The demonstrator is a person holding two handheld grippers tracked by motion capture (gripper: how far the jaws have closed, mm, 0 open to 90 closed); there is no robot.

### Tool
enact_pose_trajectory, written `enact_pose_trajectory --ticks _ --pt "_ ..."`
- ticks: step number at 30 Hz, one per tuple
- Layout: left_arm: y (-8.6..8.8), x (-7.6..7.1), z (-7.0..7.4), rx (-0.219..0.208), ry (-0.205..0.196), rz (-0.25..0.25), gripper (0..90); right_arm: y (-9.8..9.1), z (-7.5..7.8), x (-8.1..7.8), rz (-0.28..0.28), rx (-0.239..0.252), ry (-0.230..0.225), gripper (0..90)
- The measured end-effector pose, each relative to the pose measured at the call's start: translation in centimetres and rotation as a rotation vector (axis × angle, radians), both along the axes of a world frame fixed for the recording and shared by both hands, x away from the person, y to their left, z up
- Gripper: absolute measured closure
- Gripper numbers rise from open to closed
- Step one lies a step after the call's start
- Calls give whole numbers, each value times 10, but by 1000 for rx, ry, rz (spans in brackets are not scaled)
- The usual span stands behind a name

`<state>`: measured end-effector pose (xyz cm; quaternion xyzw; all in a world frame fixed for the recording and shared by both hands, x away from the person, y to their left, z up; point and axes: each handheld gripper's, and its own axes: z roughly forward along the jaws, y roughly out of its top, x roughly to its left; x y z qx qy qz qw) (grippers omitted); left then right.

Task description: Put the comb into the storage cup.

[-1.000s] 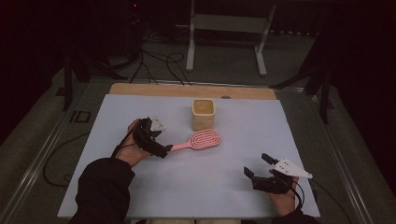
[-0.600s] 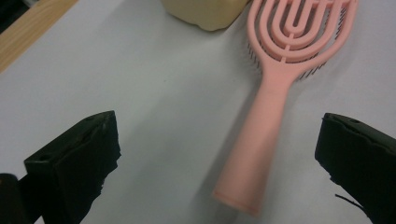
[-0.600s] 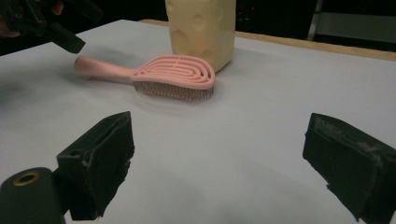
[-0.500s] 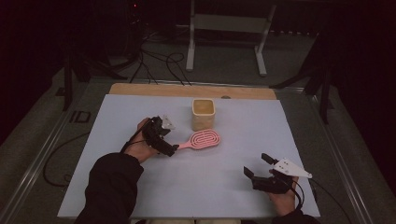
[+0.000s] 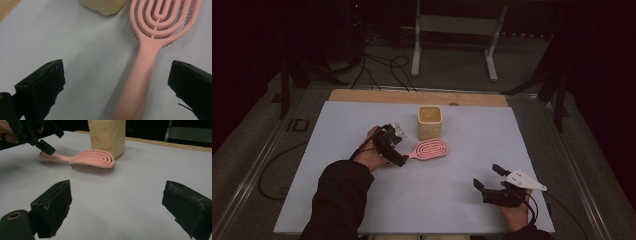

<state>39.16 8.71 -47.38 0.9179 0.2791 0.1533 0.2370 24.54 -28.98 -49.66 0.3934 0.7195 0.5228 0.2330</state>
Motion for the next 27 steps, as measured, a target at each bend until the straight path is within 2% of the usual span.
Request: enact_pose_trajectory --ticks 3,13,19,24,27 --pt "-4 2 -3 5 26 -5 35 0 0 0 -1 0 -1 87" --pt "-18 5 -7 37 79 -22 82 0 0 0 2 -1 1 87" --pt "-29 6 -11 73 80 -30 170 0 0 0 3 -1 1 87" --pt "-36 4 -13 93 76 -62 354 0 0 0 4 -1 2 87" --pt "-40 4 -14 106 91 -94 469 0 0 1 4 0 4 87"
